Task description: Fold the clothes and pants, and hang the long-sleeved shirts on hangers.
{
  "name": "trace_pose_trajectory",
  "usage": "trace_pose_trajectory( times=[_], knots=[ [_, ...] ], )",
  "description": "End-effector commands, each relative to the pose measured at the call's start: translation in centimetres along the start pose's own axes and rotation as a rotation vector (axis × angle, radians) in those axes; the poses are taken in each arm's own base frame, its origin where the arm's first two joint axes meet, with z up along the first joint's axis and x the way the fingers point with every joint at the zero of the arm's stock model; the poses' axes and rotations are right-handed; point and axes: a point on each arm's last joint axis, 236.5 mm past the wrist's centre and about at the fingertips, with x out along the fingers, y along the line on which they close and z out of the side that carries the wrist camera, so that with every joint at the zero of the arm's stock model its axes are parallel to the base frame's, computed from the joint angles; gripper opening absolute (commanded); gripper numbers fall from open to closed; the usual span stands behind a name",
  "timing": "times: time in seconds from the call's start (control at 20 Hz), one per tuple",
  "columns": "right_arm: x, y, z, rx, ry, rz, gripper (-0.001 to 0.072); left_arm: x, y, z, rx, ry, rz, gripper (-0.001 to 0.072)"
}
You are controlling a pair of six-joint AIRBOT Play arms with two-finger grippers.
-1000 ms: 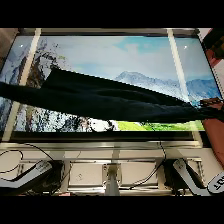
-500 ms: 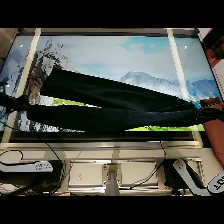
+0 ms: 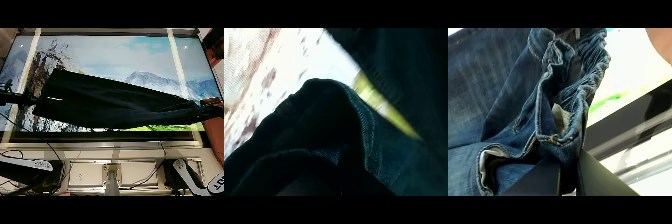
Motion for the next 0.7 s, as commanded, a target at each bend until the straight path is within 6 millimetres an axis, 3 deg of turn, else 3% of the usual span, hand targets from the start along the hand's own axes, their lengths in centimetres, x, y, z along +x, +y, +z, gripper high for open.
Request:
trace_pose_trajectory(
  times=[0.0, 0.15, 0.2, 0.25, 0.3, 0.5, 0.65],
  knots=[
    [0.0, -0.3, 1.0, 0.001, -0.04, -0.012, 0.0052, -2.8, -3.1, 6.3, -0.158, -0.25, -0.227, 0.0024],
    [0.0, -0.3, 1.0, 0.002, -0.04, -0.011, 0.0052, -3.2, -3.8, 7.5, -0.182, -0.297, -0.264, 0.0038],
    [0.1, -0.3, 0.9, 0.003, -0.04, -0.011, 0.0052, -3.0, -4.0, 7.4, -0.178, -0.293, -0.264, 0.0165],
    [0.3, -0.4, 0.8, 0.006, -0.037, -0.01, 0.0052, -2.8, -4.2, 7.3, -0.171, -0.286, -0.262, 0.0401],
    [0.6, -0.4, 0.6, 0.011, -0.028, -0.009, 0.0052, -2.7, -4.4, 7.2, -0.144, -0.287, -0.259, 0.0551],
    [2.5, -0.9, -1.1, 0.038, 0.027, 0.002, 0.0052, -3.2, -4.3, 6.5, 0.004, -0.278, -0.257, 0.0542],
    [3.3, -1.1, -1.8, 0.049, 0.046, 0.006, 0.0052, -3.9, -2.2, 4.9, 0.134, -0.231, -0.222, 0.0412]
  ],
)
